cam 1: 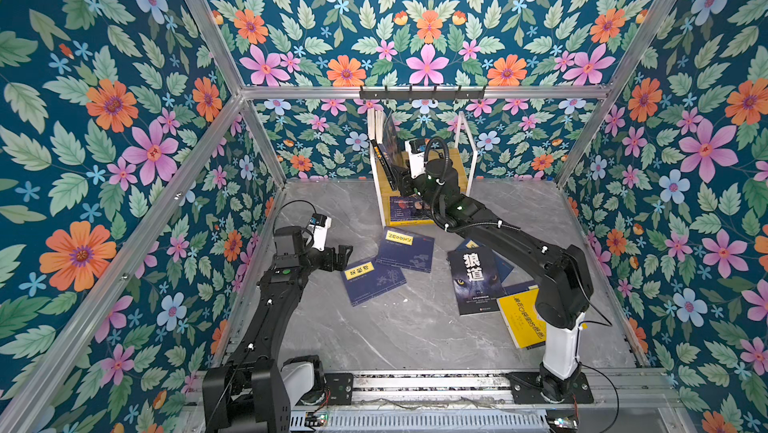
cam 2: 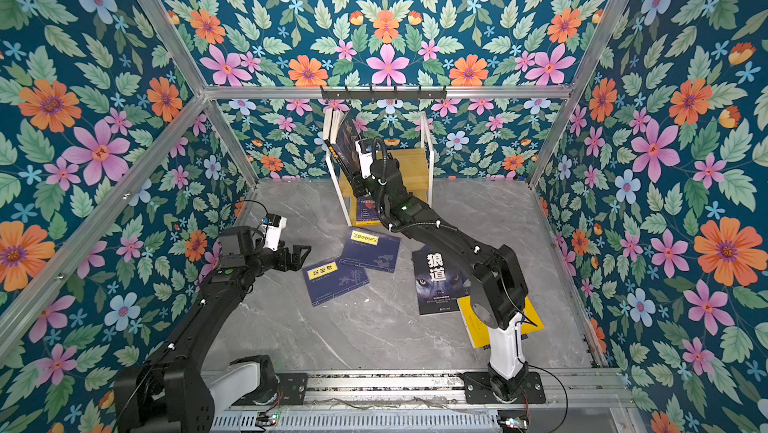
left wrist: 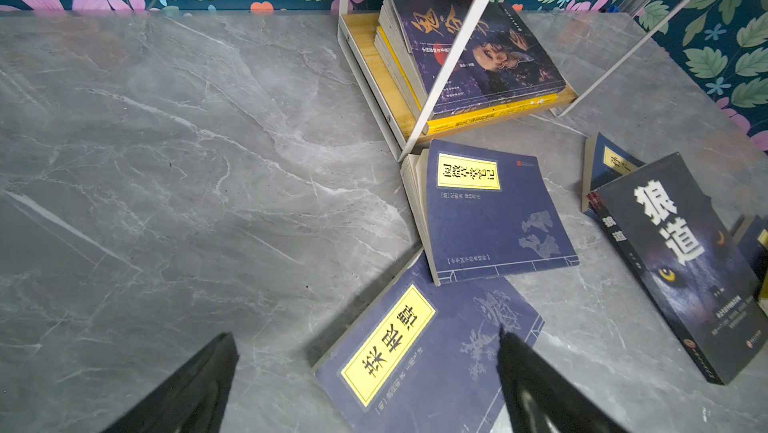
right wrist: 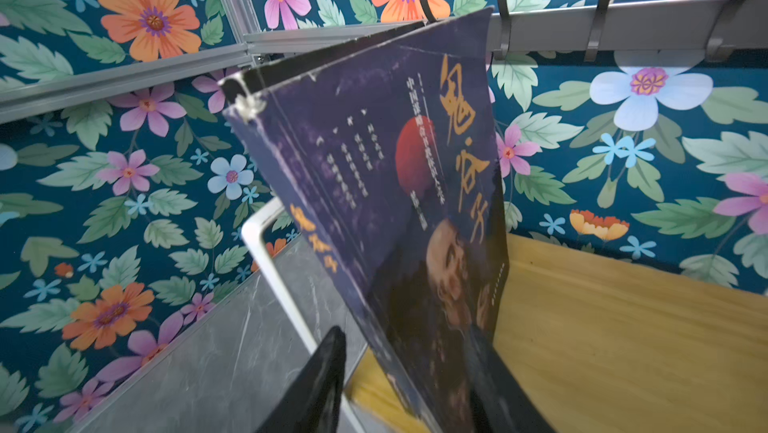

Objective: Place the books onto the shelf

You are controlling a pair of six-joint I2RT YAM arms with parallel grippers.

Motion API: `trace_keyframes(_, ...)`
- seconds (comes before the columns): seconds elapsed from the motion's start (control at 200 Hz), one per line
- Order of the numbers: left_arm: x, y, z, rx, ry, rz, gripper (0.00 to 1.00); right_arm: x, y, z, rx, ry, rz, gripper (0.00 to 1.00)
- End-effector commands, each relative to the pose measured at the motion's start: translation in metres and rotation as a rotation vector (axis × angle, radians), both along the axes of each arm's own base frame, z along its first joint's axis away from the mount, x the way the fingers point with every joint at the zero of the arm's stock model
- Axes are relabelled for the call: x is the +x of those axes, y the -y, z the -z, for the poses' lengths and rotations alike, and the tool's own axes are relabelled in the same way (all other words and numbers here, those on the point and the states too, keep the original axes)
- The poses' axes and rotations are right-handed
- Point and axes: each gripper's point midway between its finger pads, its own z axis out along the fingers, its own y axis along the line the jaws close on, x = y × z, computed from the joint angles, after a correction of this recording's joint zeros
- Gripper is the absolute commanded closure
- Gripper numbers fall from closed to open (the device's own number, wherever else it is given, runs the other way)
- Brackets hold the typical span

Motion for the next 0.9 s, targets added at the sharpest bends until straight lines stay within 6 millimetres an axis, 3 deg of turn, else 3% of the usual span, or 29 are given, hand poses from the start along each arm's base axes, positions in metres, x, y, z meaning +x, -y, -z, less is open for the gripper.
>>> trace_keyframes(0.0, 0.003, 0.0, -0.001, 0.003, 0.005, 0.007, 0.0, -0.013, 0.008, -0.011, 0.05, 0.025, -0.024, 0.52)
trace_keyframes(0.085, 0.002, 0.001, 0.001, 0.0, 0.004, 0.013, 0.0, -0.014, 0.017, 0.001, 0.03, 0.007, -0.056, 0.51)
trace_keyframes(0.22, 0.004, -0.001, 0.001, -0.003, -0.006, 0.002, 0.0, 0.007, 0.051, 0.022, 0.019, -0.083, 0.055, 0.52)
trace_keyframes(0.415, 0.004, -0.003, 0.0, -0.001, -0.005, -0.001, 0.0, 0.043, 0.073, 0.057, 0.021, -0.2, 0.177, 0.63)
trace_keyframes(0.685, 0.003, -0.002, -0.003, -0.004, 0.001, -0.003, 0.0, 0.076, 0.056, 0.098, 0.034, -0.303, 0.193, 0.73)
trace_keyframes(0.895, 0.002, -0.002, -0.003, -0.001, 0.006, 0.0, 0.0, 0.091, 0.041, 0.114, 0.049, -0.342, 0.178, 0.77)
